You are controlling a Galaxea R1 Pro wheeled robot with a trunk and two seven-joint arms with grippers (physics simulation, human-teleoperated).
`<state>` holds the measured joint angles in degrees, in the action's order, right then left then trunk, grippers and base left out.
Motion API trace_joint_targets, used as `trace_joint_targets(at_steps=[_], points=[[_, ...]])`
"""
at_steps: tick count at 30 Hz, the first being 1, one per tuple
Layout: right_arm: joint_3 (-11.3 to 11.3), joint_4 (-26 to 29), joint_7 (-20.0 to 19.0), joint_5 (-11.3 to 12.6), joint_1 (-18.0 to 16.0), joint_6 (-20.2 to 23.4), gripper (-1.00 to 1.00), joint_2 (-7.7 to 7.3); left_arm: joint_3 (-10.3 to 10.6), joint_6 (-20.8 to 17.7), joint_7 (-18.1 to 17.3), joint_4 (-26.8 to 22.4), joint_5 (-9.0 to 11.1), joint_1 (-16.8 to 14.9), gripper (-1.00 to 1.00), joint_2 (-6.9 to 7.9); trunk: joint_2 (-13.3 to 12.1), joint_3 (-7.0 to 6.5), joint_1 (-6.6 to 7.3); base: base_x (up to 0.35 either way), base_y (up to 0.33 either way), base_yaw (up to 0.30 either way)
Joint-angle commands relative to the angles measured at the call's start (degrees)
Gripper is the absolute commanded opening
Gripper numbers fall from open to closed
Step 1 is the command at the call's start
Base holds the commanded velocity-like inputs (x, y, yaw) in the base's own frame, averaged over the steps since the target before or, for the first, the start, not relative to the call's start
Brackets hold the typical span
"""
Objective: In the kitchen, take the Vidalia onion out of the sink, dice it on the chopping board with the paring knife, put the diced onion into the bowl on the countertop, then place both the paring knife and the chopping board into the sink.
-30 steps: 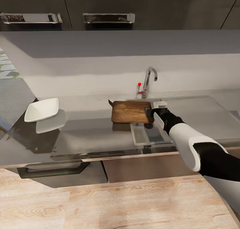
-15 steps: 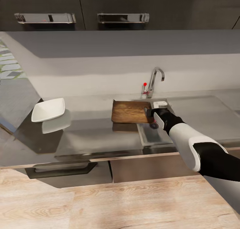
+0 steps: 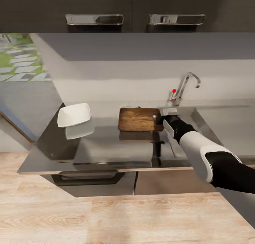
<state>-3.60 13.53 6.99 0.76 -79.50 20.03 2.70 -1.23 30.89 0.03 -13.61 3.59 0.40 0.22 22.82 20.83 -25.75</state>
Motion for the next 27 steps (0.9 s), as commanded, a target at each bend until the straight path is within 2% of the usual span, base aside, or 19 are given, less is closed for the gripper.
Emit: trace_joint_targets(at_steps=[1,7,27], points=[[-0.26,0.09,0.22,0.12,-0.04,0.36,-1.00,0.01,0.09,0.05,-0.03,-0.10,0.36,0.04,1.00,0.01,0.10,0.08,-0.03,0.000,0.216,0.197],[-0.23,0.09,0.22,0.12,-0.04,0.36,-1.00,-0.02,0.09,0.05,-0.03,-0.10,0.36,0.04,1.00,0.00,0.10,0.08,-0.03,0.000,0.065,0.132],[-0.18,-2.71,-0.04,0.26,-0.04,0.23,-1.00,-0.07,0.12,0.05,-0.03,-0.05,0.36,0.04,1.00,-0.05,0.10,0.08,-0.03,0.000,0.001,0.004]])
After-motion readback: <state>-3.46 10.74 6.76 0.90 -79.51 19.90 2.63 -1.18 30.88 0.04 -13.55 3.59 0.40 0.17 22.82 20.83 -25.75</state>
